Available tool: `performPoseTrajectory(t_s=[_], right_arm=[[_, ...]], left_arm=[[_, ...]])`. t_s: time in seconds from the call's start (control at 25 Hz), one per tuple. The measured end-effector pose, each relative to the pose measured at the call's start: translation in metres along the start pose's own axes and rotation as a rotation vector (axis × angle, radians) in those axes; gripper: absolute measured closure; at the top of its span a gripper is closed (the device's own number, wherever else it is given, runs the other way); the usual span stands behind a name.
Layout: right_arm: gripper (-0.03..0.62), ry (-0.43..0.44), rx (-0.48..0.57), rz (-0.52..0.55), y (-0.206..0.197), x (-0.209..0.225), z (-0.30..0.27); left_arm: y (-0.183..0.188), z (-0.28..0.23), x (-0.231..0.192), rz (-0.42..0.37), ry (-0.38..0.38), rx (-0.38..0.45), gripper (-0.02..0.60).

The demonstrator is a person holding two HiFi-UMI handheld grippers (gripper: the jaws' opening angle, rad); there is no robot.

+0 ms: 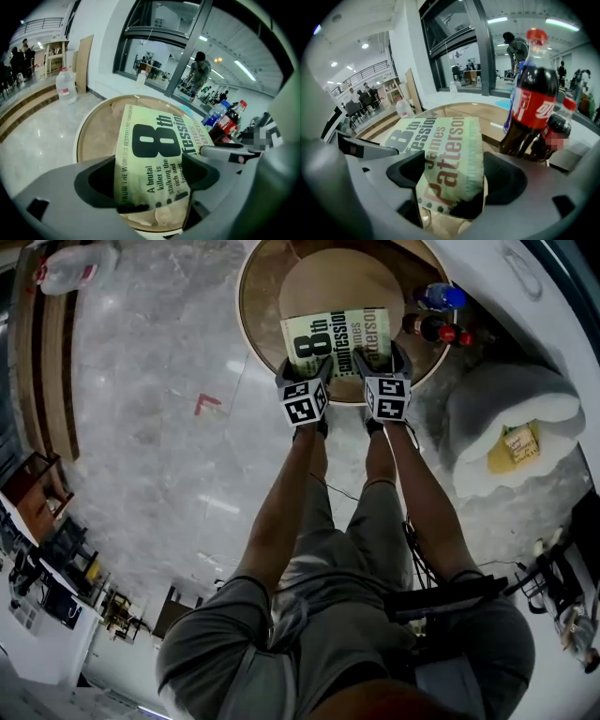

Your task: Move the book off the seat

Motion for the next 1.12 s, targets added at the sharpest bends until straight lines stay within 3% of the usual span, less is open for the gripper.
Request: performPoseTrajectory(t_s=[0.16, 0.24, 0.48, 0.88, 1.12], right_arm=[[0.218, 0.007, -0.108, -0.021, -0.034, 0.006, -0.020], [0.218, 0.007, -0.115, -0.021, -0.039, 0.007, -0.021], [0.220, 0.002, -0.050, 0.110, -0.027, -0.005, -0.004], [0.220, 0.037, 0.068, 0.144, 0.027, -0.036, 0.019], [0.220, 0.042, 0.224, 0.166, 0.114, -0.057, 0.050]], left_arm=[[-0.032, -0.025, -0.008, 0.038, 0.001, -0.101, 0.156], [-0.034, -0.027, -0.009, 0.014, 0.000, -0.082, 0.156], [-0.008, 0.002, -0.020, -0.041, 0.073, 0.028, 0.158], [0.032, 0.022, 0.006, -0.151, 0.027, 0.126, 0.158], [0.112, 0.073, 0.028, -0.211, 0.053, 0.323, 0.158]])
Point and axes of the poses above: the fingertips, and each gripper's own axes: z backward along the fingers, x to its right, y out of its top, the point moved 3 cm from there along z, backward along the fingers, and after that the axes turned 2 degrees about y, right-handed, at the moved point
